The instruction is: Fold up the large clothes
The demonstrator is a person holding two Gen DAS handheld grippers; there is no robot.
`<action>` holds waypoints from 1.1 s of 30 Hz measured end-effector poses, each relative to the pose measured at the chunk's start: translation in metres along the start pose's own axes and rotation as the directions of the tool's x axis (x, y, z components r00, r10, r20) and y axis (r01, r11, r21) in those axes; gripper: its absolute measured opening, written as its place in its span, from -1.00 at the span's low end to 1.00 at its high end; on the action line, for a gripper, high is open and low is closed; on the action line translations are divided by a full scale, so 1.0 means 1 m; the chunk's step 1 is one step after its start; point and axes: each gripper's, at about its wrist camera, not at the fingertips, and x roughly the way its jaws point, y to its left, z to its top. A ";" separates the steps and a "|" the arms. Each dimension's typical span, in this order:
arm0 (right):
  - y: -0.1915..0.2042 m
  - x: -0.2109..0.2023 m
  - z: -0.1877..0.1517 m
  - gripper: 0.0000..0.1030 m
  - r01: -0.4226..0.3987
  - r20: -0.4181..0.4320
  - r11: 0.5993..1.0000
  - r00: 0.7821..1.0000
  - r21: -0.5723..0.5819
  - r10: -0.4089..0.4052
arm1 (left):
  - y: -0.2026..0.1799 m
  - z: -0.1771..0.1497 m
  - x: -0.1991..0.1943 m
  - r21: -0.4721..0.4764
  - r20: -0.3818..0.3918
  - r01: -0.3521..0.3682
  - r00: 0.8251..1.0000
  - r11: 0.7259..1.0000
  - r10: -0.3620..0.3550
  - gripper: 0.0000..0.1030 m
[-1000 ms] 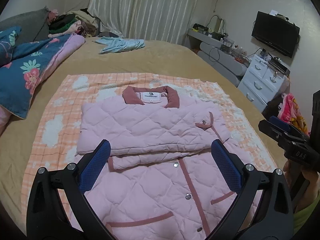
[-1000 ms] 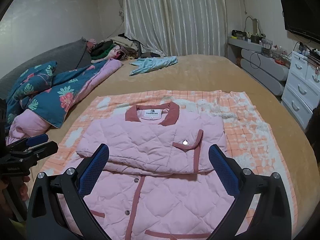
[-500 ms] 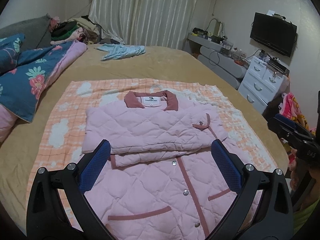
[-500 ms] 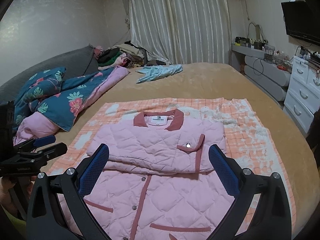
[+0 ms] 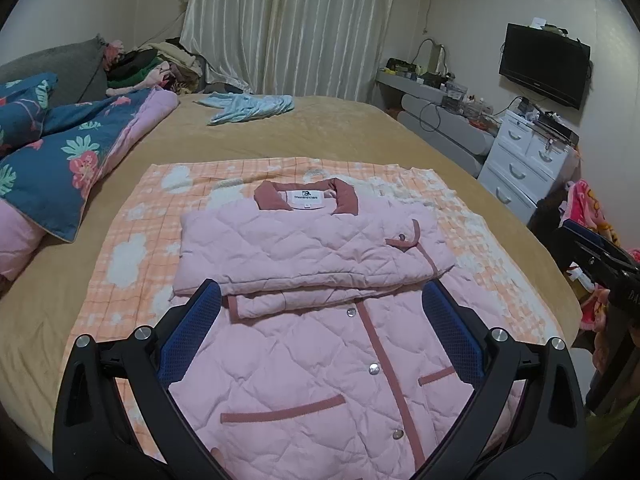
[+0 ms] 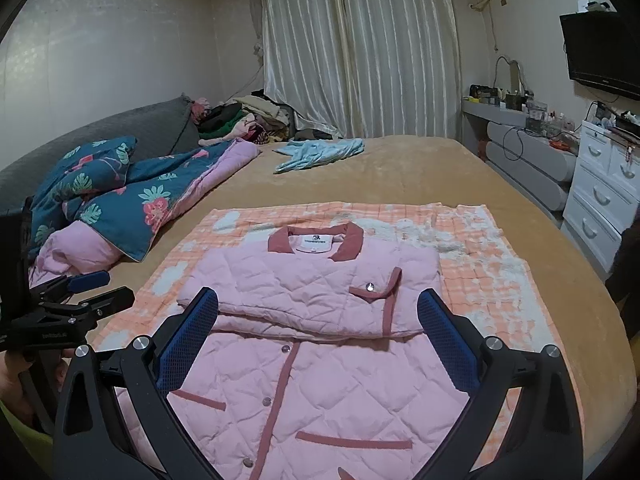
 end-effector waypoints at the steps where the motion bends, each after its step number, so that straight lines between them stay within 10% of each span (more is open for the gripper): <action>1: 0.000 -0.002 -0.001 0.92 0.004 0.000 1.000 1.000 -0.004 -0.004 | -0.001 -0.002 -0.001 0.000 0.003 0.001 1.000 1.000 -0.001 0.83; 33: -0.047 -0.027 -0.056 0.92 0.056 -0.026 0.998 0.998 -0.010 -0.056 | 0.001 -0.059 0.002 -0.033 -0.019 -0.044 0.999 0.998 0.044 0.83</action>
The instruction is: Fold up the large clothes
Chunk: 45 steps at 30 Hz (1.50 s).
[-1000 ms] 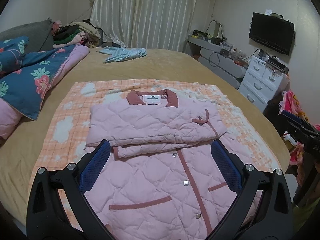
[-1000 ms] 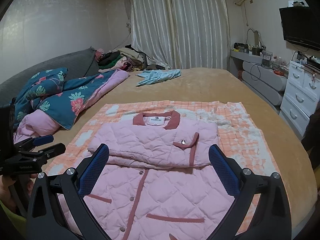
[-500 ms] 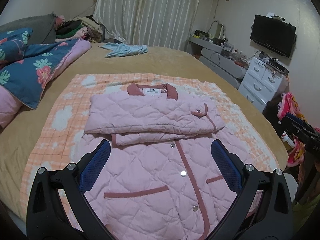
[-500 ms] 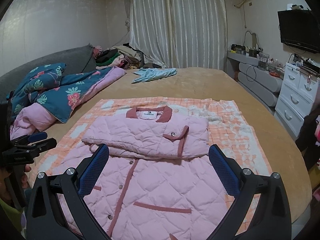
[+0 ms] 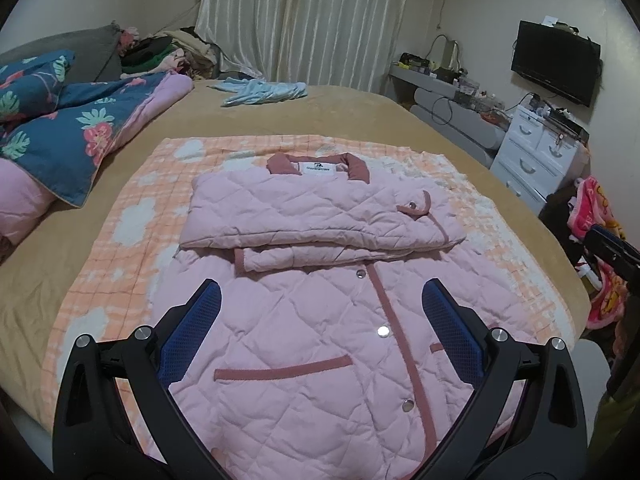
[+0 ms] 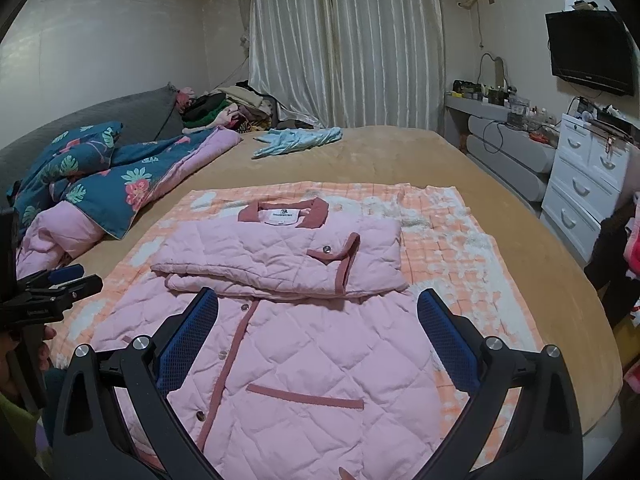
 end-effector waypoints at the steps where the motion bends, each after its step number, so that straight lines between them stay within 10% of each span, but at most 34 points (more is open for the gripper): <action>1: -0.002 0.000 -0.002 0.92 0.004 -0.002 1.000 1.000 -0.001 -0.004 | 0.001 -0.001 0.000 0.000 -0.003 -0.005 1.000 1.000 0.005 0.83; 45: -0.037 0.021 -0.102 0.92 0.056 -0.168 0.998 0.984 -0.009 -0.056 | 0.082 -0.100 0.016 -0.033 -0.175 -0.168 0.971 0.985 0.160 0.83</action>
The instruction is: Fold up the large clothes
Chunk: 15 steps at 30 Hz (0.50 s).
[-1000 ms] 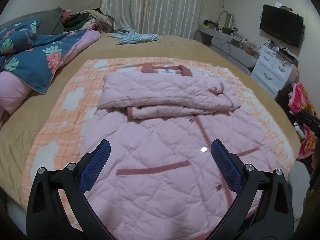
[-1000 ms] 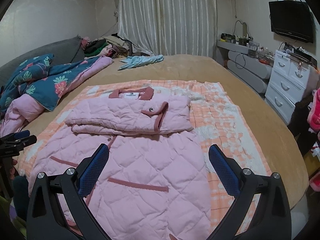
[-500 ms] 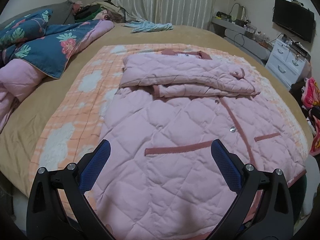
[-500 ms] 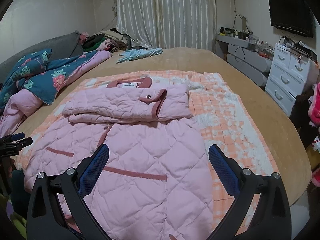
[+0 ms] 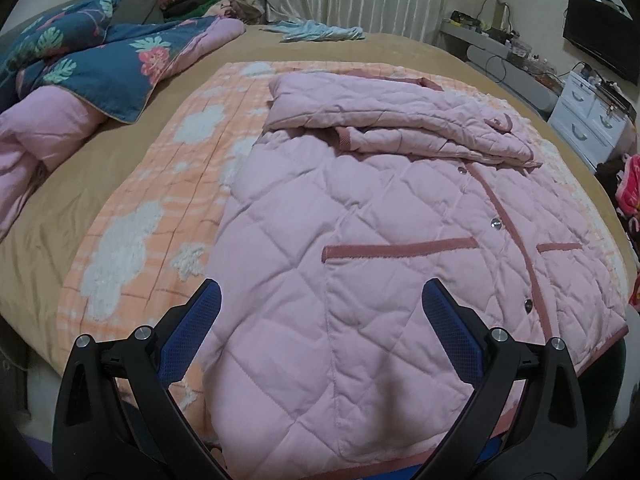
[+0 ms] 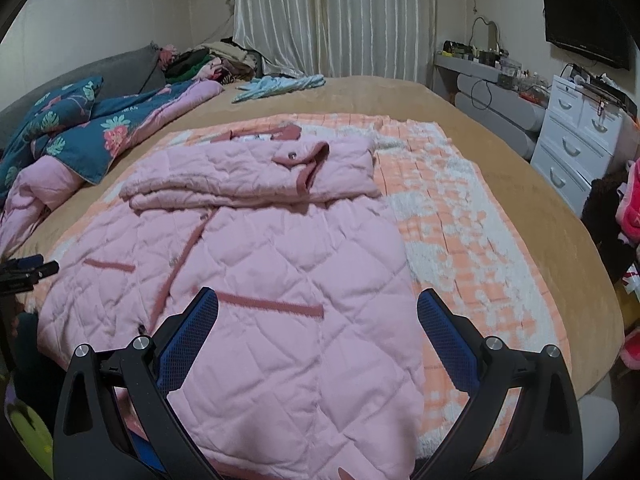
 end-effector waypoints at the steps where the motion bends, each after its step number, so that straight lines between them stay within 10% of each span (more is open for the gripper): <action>1: -0.002 0.000 -0.003 0.92 0.001 -0.004 1.000 1.000 0.001 -0.001 | 0.001 -0.002 0.001 0.000 -0.006 -0.003 1.000 1.000 0.003 0.83; 15: -0.024 0.009 -0.037 0.92 0.008 -0.091 1.000 0.996 0.016 -0.006 | 0.019 -0.041 0.012 -0.012 -0.080 -0.012 0.997 1.000 0.011 0.83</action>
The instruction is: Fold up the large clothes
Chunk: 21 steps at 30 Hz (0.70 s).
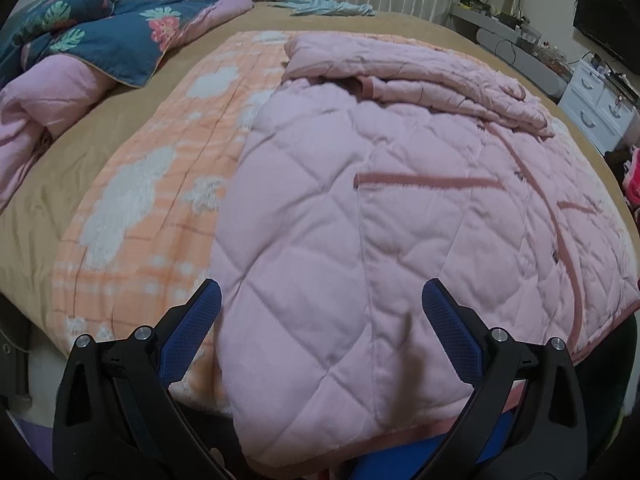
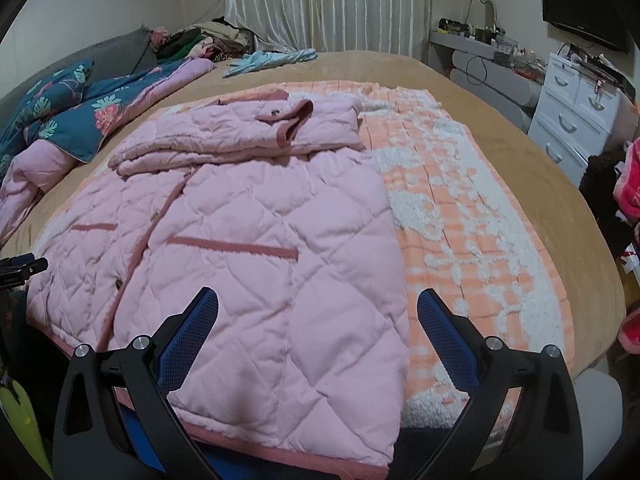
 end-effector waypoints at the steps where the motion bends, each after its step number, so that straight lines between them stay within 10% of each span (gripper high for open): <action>1: -0.003 0.002 -0.003 0.92 0.004 -0.012 1.000 1.000 0.003 -0.004 | 0.001 -0.003 0.001 -0.001 -0.006 -0.001 1.000 1.000 0.001 0.83; 21: -0.032 0.038 -0.059 0.92 -0.056 -0.203 0.992 0.976 0.113 0.079 | 0.007 -0.028 0.010 -0.027 -0.085 0.014 0.996 1.000 -0.016 0.83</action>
